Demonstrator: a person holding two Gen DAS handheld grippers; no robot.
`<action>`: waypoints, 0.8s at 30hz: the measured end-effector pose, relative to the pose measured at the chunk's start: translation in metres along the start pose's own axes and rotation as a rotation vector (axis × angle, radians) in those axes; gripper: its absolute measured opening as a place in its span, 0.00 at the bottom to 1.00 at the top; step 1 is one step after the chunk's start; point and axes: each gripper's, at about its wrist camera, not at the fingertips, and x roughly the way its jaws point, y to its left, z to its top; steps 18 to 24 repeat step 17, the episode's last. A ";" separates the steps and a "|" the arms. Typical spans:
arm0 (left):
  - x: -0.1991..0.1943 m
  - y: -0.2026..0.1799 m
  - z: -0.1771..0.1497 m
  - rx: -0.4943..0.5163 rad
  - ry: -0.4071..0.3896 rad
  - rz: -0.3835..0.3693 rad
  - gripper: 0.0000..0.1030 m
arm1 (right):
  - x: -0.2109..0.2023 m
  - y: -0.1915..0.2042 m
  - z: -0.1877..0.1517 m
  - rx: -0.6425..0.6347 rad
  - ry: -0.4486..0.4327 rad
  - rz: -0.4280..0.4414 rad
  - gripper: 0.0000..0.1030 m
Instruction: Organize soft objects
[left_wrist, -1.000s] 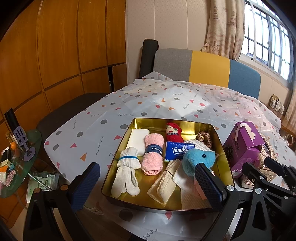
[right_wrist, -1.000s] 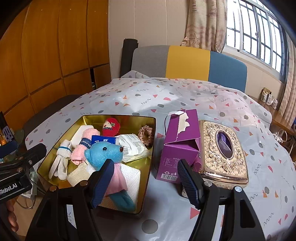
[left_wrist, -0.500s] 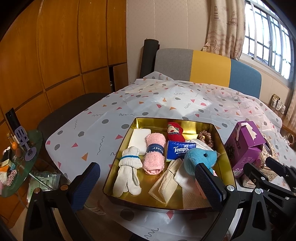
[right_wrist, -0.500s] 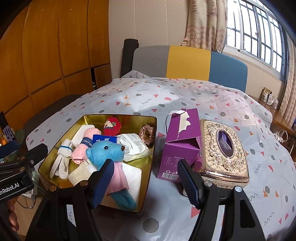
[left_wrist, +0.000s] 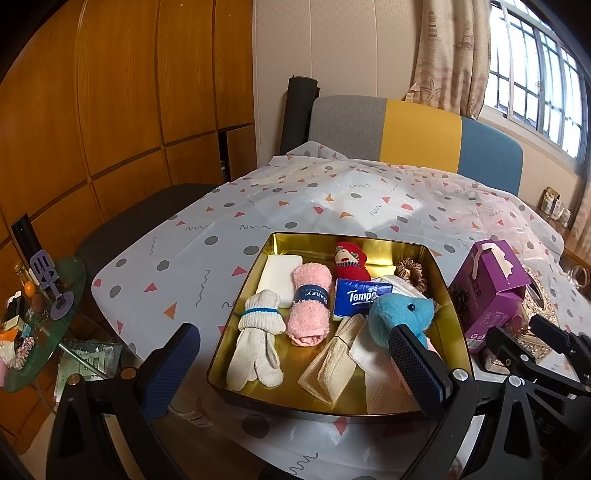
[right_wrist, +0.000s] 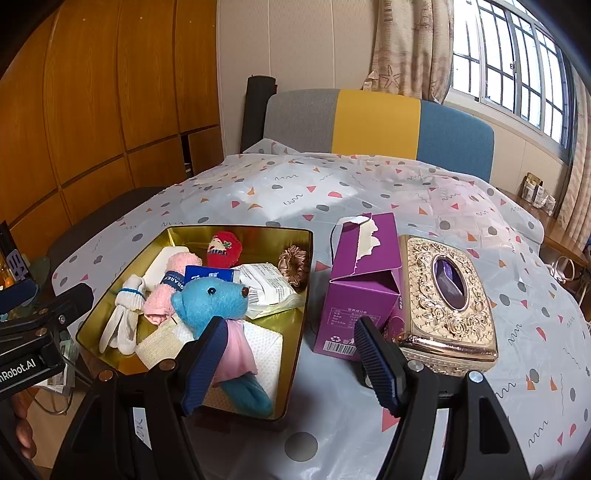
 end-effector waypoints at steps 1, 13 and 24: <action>0.000 0.000 0.000 -0.001 -0.001 -0.003 1.00 | 0.000 0.000 0.000 0.001 0.003 0.002 0.70; -0.003 0.001 -0.001 -0.002 -0.024 -0.054 0.99 | 0.002 -0.002 -0.003 -0.001 0.015 -0.002 0.70; 0.000 0.000 -0.001 -0.003 -0.006 -0.044 1.00 | -0.003 -0.007 0.000 0.014 -0.011 -0.010 0.70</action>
